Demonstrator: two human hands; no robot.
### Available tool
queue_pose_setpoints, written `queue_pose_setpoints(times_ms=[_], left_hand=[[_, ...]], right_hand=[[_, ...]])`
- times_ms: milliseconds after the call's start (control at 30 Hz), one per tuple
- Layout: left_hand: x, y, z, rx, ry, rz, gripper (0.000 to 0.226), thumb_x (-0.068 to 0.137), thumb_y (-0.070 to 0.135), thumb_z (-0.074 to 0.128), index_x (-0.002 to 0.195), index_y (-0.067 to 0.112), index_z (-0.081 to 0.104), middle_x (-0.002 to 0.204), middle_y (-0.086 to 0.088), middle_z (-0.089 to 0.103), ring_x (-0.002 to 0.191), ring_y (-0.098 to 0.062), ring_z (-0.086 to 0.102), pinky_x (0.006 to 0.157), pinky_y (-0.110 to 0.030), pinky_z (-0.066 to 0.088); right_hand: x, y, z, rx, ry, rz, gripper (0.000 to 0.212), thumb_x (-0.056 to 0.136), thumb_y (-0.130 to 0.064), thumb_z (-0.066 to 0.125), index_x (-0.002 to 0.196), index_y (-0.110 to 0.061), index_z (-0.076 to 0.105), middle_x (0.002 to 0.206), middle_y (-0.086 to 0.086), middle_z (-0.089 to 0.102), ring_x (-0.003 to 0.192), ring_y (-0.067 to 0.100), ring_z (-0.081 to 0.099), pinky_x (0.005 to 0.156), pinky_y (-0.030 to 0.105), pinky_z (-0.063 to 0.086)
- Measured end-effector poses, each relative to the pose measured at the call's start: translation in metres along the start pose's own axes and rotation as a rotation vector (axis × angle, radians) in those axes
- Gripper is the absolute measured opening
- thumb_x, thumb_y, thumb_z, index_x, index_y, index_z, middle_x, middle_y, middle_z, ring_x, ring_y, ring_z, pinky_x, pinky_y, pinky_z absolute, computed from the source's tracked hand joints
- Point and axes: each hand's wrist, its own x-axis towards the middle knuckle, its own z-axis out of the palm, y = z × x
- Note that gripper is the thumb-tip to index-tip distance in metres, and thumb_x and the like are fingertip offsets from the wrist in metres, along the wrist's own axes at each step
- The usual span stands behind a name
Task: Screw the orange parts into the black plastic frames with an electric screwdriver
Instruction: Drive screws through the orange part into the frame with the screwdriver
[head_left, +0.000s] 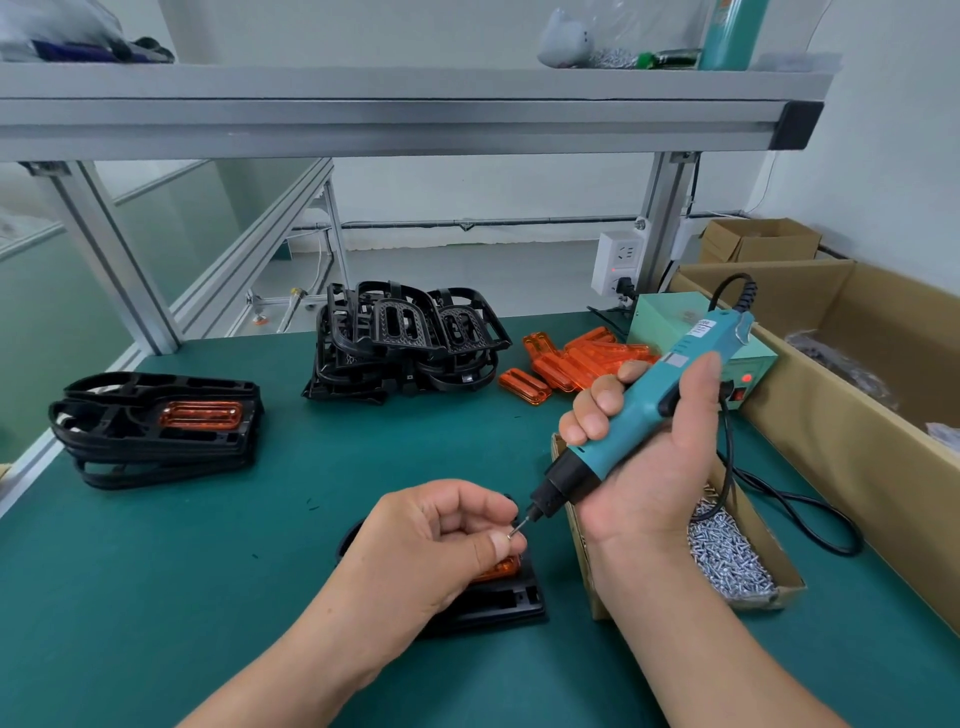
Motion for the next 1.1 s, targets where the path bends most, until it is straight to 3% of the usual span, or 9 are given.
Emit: queue_pose_setpoints(times_ms=[100,167,233,300,400,533,700,1100], left_hand=[[0.001,0.002,-0.003,0.032,-0.062,0.002,0.024,0.080,0.023,0.084,0.101,0.034,0.080,0.104,-0.004,0.080,0.057,-0.002,0.055,0.042,-0.014,0.030],[0.004,0.001,-0.012,0.143,0.006,0.055,0.028,0.076,0.036,0.081,0.104,0.041,0.078,0.103,0.003,0.080,0.053,-0.001,0.052,0.045,-0.013,0.036],[0.010,0.000,-0.024,0.423,0.150,0.157,0.022,0.087,0.034,0.079,0.105,0.047,0.076,0.095,0.015,0.076,0.058,-0.003,0.058,0.057,-0.011,0.045],[0.013,-0.002,-0.034,0.738,0.224,0.224,0.019,0.091,0.037,0.075,0.107,0.049,0.073,0.092,0.023,0.067,0.068,-0.002,0.058,0.064,-0.014,0.044],[0.013,-0.004,-0.039,1.053,0.169,0.255,0.027,0.088,0.056,0.066,0.116,0.055,0.064,0.107,0.028,0.052,0.091,0.003,0.056,0.068,-0.019,0.043],[0.009,-0.005,-0.033,1.250,0.048,0.269,0.036,0.087,0.065,0.060,0.122,0.059,0.057,0.102,0.021,0.047,0.083,-0.004,0.057,0.072,-0.024,0.048],[0.007,-0.003,-0.029,1.360,-0.015,0.246,0.032,0.094,0.064,0.057,0.123,0.054,0.064,0.098,0.015,0.048,0.082,-0.007,0.056,0.076,-0.031,0.051],[0.010,-0.001,-0.028,1.414,-0.060,0.207,0.030,0.098,0.061,0.053,0.124,0.053,0.065,0.098,0.014,0.049,0.082,-0.006,0.050,0.074,-0.028,0.046]], right_hand=[[0.001,0.002,-0.002,0.010,0.005,0.005,0.053,0.103,-0.067,0.048,0.088,-0.017,0.057,0.071,0.002,0.049,0.055,0.015,0.044,0.053,0.028,0.040],[0.002,0.003,-0.003,0.015,0.005,0.005,0.053,0.103,-0.067,0.048,0.088,-0.017,0.057,0.070,0.001,0.049,0.054,0.015,0.045,0.053,0.028,0.040],[0.005,0.002,-0.005,0.011,-0.002,-0.006,0.052,0.103,-0.066,0.050,0.087,-0.017,0.057,0.070,0.001,0.050,0.054,0.015,0.045,0.053,0.028,0.041],[0.007,0.001,-0.007,-0.010,-0.015,-0.022,0.051,0.103,-0.065,0.051,0.087,-0.017,0.057,0.069,0.001,0.050,0.055,0.016,0.046,0.053,0.028,0.041],[0.010,0.002,-0.010,-0.065,-0.037,-0.043,0.048,0.102,-0.064,0.055,0.088,-0.018,0.057,0.069,0.002,0.051,0.055,0.017,0.047,0.054,0.029,0.042],[0.012,0.004,-0.012,-0.154,-0.070,-0.030,0.053,0.087,-0.070,0.072,0.089,-0.018,0.058,0.069,0.003,0.052,0.054,0.018,0.048,0.054,0.029,0.042],[0.011,0.010,-0.012,-0.248,-0.136,-0.014,0.052,0.086,-0.068,0.076,0.089,-0.018,0.060,0.070,0.005,0.053,0.052,0.019,0.049,0.053,0.029,0.044],[0.001,0.016,-0.003,-0.413,-0.264,-0.049,0.056,0.084,-0.071,0.078,0.089,-0.018,0.058,0.069,0.008,0.052,0.050,0.023,0.050,0.052,0.030,0.045]])
